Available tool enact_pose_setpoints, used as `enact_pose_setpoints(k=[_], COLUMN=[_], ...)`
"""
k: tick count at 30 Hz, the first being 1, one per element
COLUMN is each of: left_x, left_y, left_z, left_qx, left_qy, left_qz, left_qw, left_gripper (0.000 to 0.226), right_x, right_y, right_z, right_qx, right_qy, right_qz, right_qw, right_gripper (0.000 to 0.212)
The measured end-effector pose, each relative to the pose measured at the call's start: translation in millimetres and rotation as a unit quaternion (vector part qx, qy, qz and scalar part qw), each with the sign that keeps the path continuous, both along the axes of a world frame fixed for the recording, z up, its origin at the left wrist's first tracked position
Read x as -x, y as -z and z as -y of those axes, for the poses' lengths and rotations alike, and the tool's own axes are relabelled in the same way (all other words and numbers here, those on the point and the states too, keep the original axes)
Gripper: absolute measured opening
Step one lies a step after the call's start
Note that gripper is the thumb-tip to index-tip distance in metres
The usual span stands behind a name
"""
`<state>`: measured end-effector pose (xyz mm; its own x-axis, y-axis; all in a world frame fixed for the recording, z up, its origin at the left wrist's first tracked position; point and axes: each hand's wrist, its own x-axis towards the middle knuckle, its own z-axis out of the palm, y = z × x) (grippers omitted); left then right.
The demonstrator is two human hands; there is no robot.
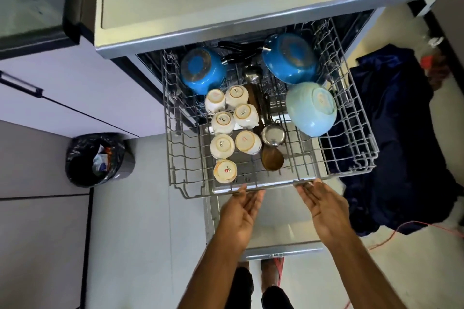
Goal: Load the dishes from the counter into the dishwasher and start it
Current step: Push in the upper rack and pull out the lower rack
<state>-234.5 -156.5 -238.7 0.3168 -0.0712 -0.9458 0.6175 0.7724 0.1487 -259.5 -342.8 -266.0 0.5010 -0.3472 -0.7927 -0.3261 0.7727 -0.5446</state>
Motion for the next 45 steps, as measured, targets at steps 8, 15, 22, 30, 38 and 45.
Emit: enact_pose_setpoints(k=[8,15,22,30,38,45], left_x=[-64,-106,-186,-277,-300,-308], left_y=[10,22,31,32,37,43], left_z=[-7,-11,-14,-10,5,-16], left_qx=[0.015,0.013,-0.001,-0.047,-0.171,-0.165], left_qy=[0.003,0.005,0.022,0.083,0.159,0.155], left_qz=[0.044,0.079,0.146,0.209,0.195,0.217], left_qw=[0.999,0.997,0.989,0.973,0.953,0.950], left_gripper=[0.021,0.029,0.025,0.030,0.037,0.040], right_x=[-66,-109,-199,-299,-325,-325], right_y=[10,19,27,28,23,24], right_z=[1,-1,0,0,2,6], right_qx=[-0.001,0.007,0.033,0.079,0.111,0.090], right_qy=[-0.018,-0.023,-0.034,-0.087,-0.082,-0.125], right_qz=[0.020,0.047,0.078,0.097,0.031,0.068], right_qw=[1.000,0.999,0.996,0.988,0.990,0.986], right_gripper=[0.018,0.037,0.036,0.029,0.020,0.021])
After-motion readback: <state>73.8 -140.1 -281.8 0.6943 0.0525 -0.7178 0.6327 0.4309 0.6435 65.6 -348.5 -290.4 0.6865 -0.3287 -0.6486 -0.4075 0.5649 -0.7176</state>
